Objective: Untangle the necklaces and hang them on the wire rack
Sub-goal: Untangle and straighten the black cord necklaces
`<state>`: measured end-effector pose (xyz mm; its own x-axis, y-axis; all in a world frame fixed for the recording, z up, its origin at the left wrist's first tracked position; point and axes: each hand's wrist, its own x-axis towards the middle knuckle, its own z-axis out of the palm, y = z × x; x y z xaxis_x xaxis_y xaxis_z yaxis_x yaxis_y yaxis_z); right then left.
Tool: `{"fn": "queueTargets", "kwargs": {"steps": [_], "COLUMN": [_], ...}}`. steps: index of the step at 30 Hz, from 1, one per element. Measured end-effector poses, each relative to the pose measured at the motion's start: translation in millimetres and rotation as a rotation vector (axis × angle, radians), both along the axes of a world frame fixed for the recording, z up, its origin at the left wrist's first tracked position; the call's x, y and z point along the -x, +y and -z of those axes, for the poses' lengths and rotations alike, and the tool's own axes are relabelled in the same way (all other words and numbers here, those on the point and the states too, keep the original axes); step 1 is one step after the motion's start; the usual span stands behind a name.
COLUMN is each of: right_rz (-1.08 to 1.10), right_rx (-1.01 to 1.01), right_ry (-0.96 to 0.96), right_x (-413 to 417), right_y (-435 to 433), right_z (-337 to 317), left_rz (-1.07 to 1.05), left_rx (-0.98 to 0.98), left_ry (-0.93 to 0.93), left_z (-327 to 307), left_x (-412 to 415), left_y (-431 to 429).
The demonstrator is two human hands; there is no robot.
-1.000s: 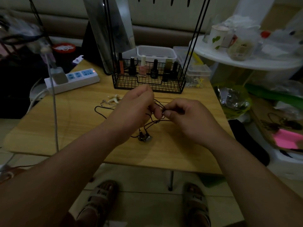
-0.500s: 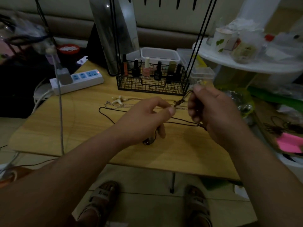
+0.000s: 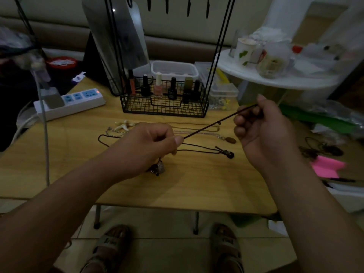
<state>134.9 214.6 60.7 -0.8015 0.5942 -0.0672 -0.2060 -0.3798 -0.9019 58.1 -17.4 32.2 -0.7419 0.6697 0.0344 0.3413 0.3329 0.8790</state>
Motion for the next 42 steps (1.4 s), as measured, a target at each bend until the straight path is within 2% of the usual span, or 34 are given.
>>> {"fn": "queueTargets", "kwargs": {"steps": [2,6,10,15,20,22,25,27,30,36,39,42], "right_rz": [-0.015,-0.107,-0.251,-0.278,-0.151,-0.063,0.025,-0.097,-0.271,-0.266,-0.26,-0.242], "right_rx": [-0.003,-0.134,-0.237,-0.305,-0.308,-0.447,-0.812,-0.889,-0.869,-0.934,-1.001,-1.034], "right_ry": [0.014,0.033,0.039,0.023,-0.091,-0.206,-0.318,-0.293,-0.252,-0.191,-0.152,-0.134], "right_x": [-1,-4,-3,3,9,7,-3,-11,-16,-11,-9,-9], "right_y": [-2,-13,-31,-40,-31,-28,-28,-33,-43,-39,-37,-38], "right_z": [-2,-8,-10,-7,0,5,10,10,10,12,14,15], "left_rz": [0.007,0.043,0.058,0.073,0.06,0.022,-0.01,-0.013,0.014,0.03,0.041,0.003], "left_rx": [-0.005,0.05,0.036,-0.166,-0.175,-0.169,-0.169,-0.173,-0.167,-0.126,-0.15,-0.23], "left_ry": [0.001,0.03,0.175,-0.017,-0.036,-0.028,-0.012,-0.007,0.052,0.215,0.193,0.077], "left_z": [-1,1,2,-1,-4,-6,-5,-3,2,10,8,5], "left_x": [0,-2,-10,-12,-10,-10,-8,-6,-5,-4,-6,-5], "left_y": [-1,-3,10,25,24,23,21,19,20,21,19,16]}}
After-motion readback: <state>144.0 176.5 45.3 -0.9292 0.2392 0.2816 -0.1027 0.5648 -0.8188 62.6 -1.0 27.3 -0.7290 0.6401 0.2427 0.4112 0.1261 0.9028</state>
